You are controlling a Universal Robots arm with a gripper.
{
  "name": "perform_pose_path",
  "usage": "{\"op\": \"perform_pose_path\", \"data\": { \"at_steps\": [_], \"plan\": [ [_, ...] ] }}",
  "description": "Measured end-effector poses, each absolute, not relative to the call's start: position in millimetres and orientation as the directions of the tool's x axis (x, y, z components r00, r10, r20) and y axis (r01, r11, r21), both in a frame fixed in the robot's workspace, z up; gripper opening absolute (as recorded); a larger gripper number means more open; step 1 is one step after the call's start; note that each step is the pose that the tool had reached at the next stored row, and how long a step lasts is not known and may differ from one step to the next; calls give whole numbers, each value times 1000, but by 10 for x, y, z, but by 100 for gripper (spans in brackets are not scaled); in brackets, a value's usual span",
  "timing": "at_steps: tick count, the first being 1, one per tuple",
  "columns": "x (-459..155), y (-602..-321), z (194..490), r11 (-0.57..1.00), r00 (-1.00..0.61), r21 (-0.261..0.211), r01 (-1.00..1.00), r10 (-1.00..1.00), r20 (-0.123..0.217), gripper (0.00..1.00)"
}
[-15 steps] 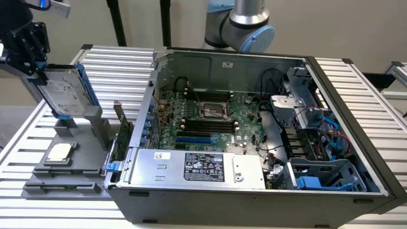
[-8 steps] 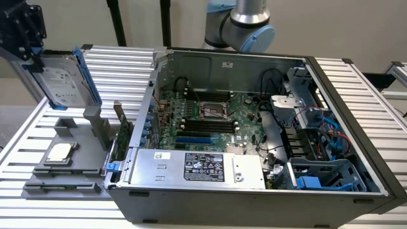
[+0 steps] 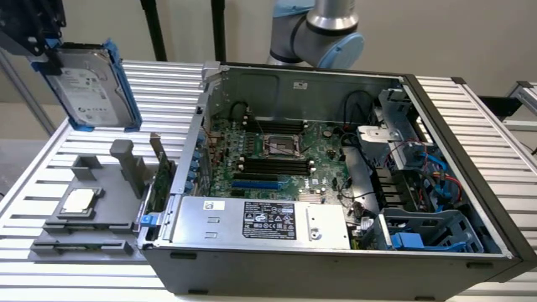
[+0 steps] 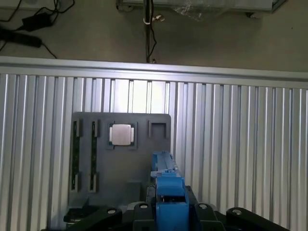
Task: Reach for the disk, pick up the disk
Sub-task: 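Pick up the disk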
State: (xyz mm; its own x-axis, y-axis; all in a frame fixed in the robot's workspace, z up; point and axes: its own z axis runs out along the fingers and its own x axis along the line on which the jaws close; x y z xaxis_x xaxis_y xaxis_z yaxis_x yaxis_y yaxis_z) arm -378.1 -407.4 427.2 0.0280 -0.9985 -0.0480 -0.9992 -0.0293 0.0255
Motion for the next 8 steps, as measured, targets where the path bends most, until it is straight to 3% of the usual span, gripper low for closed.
{"op": "perform_pose_path", "data": {
  "at_steps": [8],
  "plan": [
    [-3449,-4095,4638,-30,29,30,-999,-998,-53,33]
  ]
}}
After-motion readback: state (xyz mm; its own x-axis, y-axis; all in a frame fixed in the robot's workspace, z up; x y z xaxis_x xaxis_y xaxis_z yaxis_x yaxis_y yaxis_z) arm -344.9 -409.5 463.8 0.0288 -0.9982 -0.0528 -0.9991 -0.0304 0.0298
